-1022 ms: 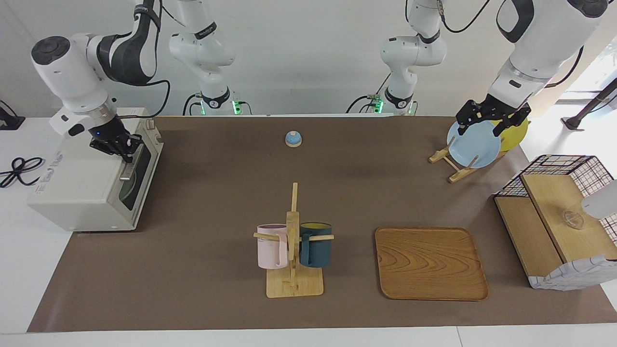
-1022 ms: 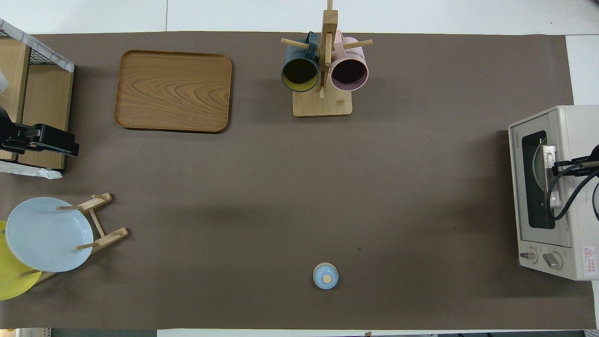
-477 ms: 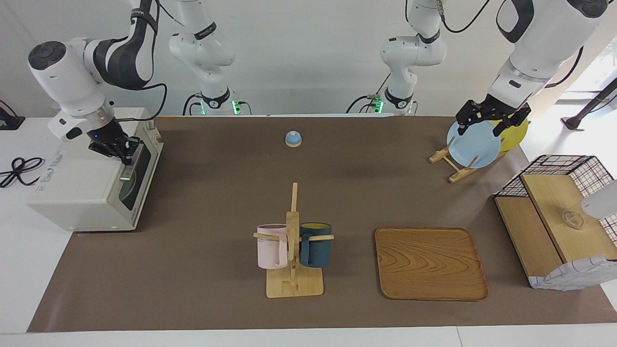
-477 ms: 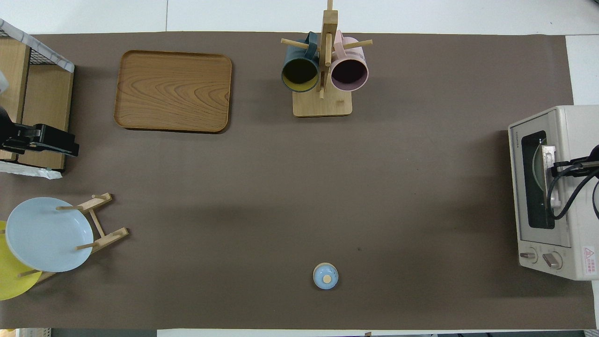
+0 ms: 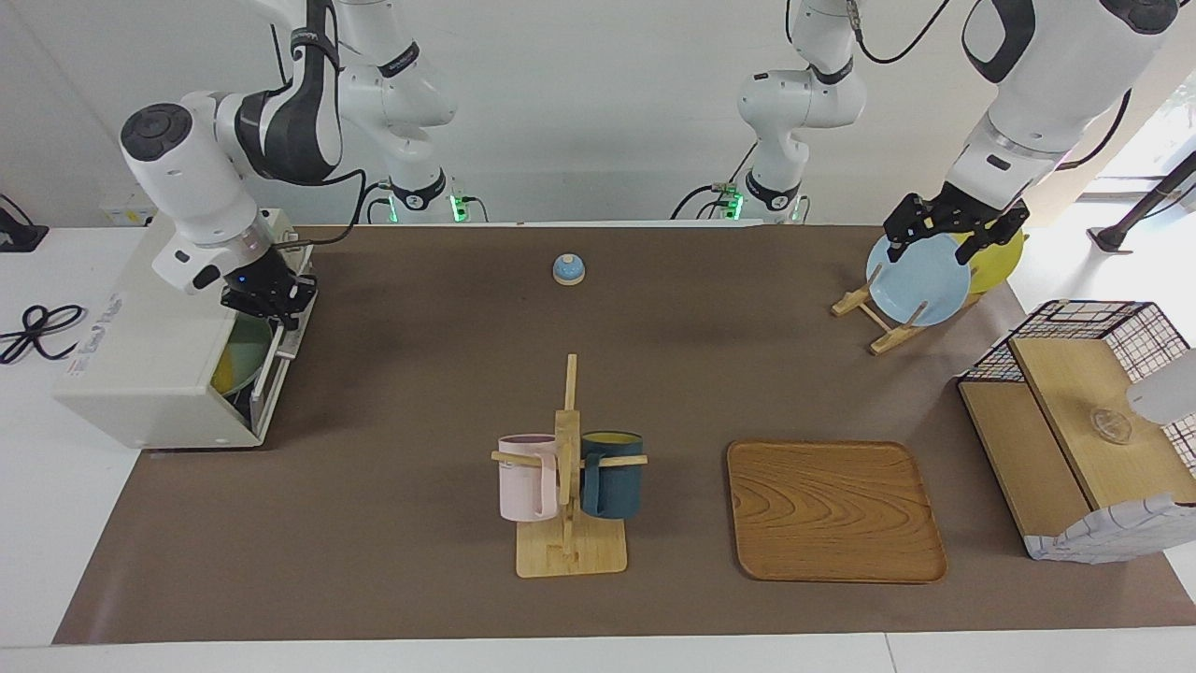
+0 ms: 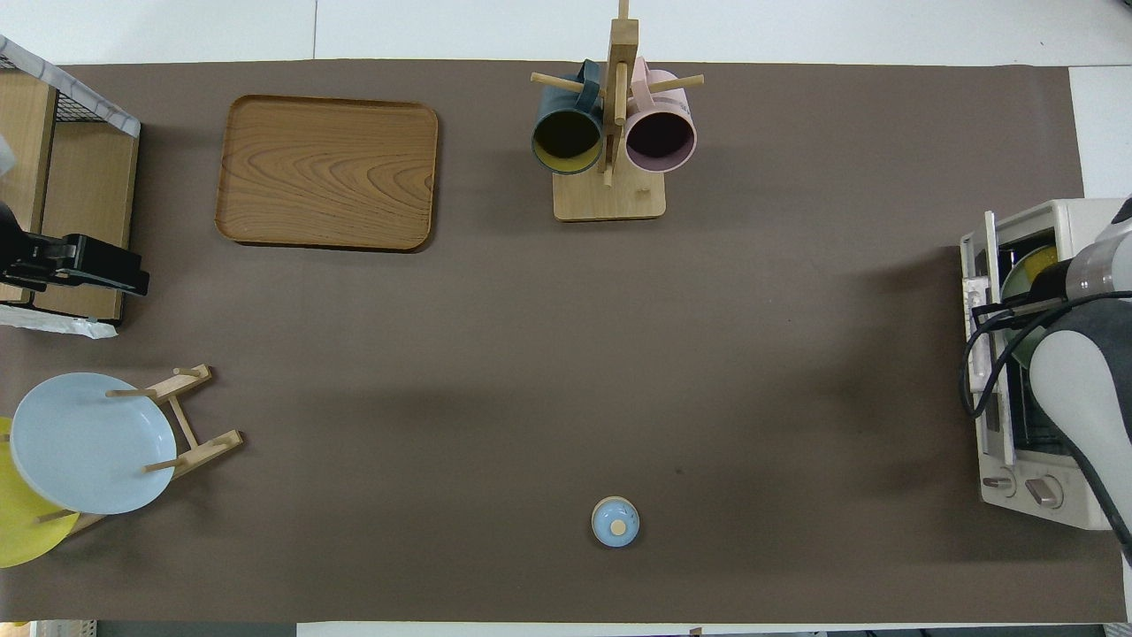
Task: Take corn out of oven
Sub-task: 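Pull the toaster oven door open with the right gripper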
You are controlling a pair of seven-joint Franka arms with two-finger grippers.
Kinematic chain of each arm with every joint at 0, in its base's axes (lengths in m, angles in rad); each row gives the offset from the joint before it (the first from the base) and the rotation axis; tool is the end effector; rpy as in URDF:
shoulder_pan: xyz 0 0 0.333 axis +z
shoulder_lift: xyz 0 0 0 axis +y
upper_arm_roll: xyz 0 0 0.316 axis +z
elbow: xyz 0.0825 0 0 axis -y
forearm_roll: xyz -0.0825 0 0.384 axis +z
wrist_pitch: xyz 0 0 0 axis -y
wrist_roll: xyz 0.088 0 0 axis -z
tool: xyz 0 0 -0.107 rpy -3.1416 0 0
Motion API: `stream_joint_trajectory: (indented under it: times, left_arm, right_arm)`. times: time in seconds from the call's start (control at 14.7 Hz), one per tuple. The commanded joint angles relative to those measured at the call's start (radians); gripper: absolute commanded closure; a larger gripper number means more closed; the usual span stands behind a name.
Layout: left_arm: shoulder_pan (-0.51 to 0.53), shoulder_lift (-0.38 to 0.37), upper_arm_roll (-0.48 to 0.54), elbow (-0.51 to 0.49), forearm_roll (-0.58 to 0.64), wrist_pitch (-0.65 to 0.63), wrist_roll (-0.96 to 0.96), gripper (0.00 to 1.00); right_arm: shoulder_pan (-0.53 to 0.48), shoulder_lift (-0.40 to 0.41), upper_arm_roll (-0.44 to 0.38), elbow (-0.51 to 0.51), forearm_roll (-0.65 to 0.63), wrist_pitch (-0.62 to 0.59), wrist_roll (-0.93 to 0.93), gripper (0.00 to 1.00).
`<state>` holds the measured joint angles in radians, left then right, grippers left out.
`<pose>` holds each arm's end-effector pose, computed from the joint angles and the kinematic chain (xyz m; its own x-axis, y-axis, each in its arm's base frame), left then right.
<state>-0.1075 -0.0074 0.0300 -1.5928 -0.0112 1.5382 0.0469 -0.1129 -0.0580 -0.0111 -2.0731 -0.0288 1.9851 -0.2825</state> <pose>0.5464 -0.0436 0.6155 0.9911 -0.1244 -0.0466 -0.1239 -0.9922 0.0136 0.5267 -0.0675 0.4531 0.9849 0.1693 -0.0360 0.1700 -0.9853 0.0160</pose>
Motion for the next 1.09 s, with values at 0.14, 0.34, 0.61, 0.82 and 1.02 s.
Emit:
stream_joint_trajectory:
  times: [0.14, 0.34, 0.61, 0.82, 1.02]
  left_arm:
    - [0.005, -0.022, -0.001, -0.024, 0.010, 0.010, 0.007, 0.00]
    - [0.005, -0.022, -0.001, -0.022, 0.010, 0.008, 0.007, 0.00]
    - [0.005, -0.022, -0.001, -0.024, 0.010, 0.008, 0.007, 0.00]
    - [0.005, -0.022, -0.001, -0.022, 0.010, 0.008, 0.007, 0.00]
    - [0.005, -0.022, -0.001, -0.022, 0.010, 0.008, 0.007, 0.00]
  right_arm:
    - [0.015, 0.084, 0.002, -0.070, 0.006, 0.198, -0.003, 1.00]
    - [0.018, 0.118, 0.002, -0.097, 0.006, 0.279, -0.001, 1.00]
    - [0.052, 0.133, 0.002, -0.134, 0.006, 0.348, 0.054, 1.00]
    - [0.053, 0.159, 0.002, -0.136, 0.006, 0.376, 0.057, 1.00]
    - [0.053, 0.197, 0.003, -0.136, 0.006, 0.382, 0.089, 1.00]
